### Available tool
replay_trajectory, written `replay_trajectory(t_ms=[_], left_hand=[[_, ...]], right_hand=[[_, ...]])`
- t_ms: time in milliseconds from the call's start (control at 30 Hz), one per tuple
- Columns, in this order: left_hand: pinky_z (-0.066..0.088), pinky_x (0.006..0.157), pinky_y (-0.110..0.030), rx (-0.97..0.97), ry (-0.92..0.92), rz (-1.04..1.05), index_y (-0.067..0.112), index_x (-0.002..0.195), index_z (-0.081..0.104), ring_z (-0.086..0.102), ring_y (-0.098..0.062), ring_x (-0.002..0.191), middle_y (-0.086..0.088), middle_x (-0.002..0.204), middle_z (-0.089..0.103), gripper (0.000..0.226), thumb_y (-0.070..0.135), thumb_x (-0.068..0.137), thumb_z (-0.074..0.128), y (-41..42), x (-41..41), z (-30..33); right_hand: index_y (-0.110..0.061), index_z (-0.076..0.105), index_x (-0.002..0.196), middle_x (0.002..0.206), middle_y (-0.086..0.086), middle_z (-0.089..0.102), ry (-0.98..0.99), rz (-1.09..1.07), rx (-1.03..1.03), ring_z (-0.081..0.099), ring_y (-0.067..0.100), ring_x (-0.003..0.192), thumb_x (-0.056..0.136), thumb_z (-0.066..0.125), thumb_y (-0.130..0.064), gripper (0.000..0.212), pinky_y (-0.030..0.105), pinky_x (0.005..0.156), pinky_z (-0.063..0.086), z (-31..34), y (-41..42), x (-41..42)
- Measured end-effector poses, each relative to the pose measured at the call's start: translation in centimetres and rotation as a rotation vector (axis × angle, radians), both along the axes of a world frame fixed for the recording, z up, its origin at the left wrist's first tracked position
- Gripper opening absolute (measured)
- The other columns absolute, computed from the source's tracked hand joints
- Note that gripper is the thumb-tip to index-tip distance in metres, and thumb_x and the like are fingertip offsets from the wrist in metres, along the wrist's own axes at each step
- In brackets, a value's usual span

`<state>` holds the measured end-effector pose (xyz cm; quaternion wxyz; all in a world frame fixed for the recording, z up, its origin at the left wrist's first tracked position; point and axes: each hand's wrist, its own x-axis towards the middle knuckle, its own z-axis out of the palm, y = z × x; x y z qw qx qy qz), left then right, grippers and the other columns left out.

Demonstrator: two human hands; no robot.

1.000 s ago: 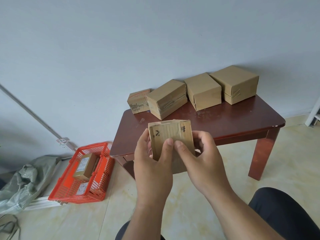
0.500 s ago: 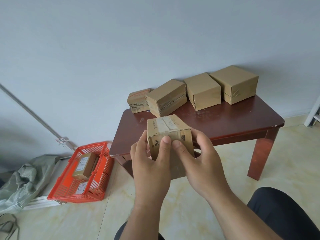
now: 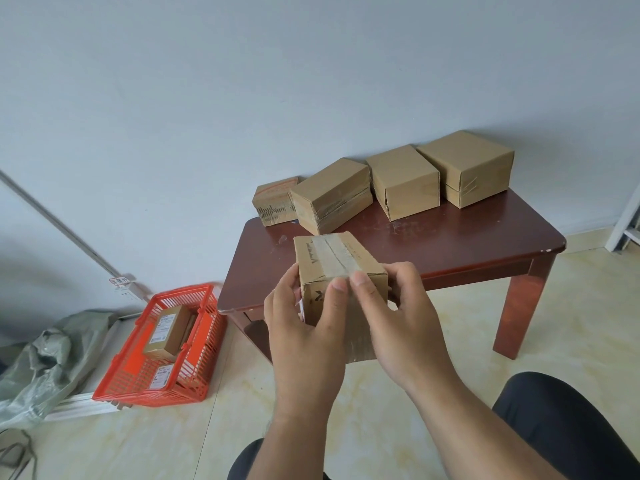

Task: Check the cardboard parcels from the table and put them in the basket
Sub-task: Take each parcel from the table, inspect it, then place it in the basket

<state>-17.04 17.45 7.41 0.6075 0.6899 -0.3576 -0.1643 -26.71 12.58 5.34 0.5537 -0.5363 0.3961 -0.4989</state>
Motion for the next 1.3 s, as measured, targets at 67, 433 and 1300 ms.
replay_trajectory(t_ms=[67, 433, 1300], left_hand=[[0.062, 0.085, -0.057, -0.007, 0.062, 0.011, 0.054, 0.114, 0.057, 0.072, -0.007, 0.102, 0.018, 0.114, 0.070, 0.027, 0.052, 0.092, 0.073, -0.1, 0.2, 0.4], [0.052, 0.105, -0.034, -0.055, -0.077, -0.007, 0.049, 0.128, 0.053, 0.054, -0.007, 0.134, 0.033, 0.128, 0.055, 0.054, 0.017, 0.092, 0.077, 0.3, -0.2, -1.4], [0.047, 0.067, -0.002, -0.026, 0.010, -0.011, 0.032, 0.116, 0.059, 0.059, 0.028, 0.089, 0.023, 0.109, 0.069, 0.031, 0.021, 0.094, 0.078, -0.7, 0.3, -0.1]], right_hand=[[-0.039, 0.057, 0.113, 0.110, -0.035, 0.068, -0.003, 0.033, -0.039, 0.068, -0.011, 0.099, 0.085, 0.063, -0.064, 0.038, 0.013, 0.071, 0.055, -0.1, 0.5, 0.0], [-0.042, 0.056, 0.136, 0.113, -0.024, 0.074, 0.054, 0.089, 0.040, 0.070, -0.007, 0.100, 0.096, 0.067, -0.020, 0.047, 0.015, 0.078, 0.055, -0.6, -0.7, 0.2], [-0.038, 0.060, 0.141, 0.126, -0.015, 0.066, 0.064, 0.017, 0.008, 0.068, -0.002, 0.107, 0.096, 0.074, -0.031, 0.047, 0.022, 0.081, 0.062, -1.6, -1.1, 0.6]])
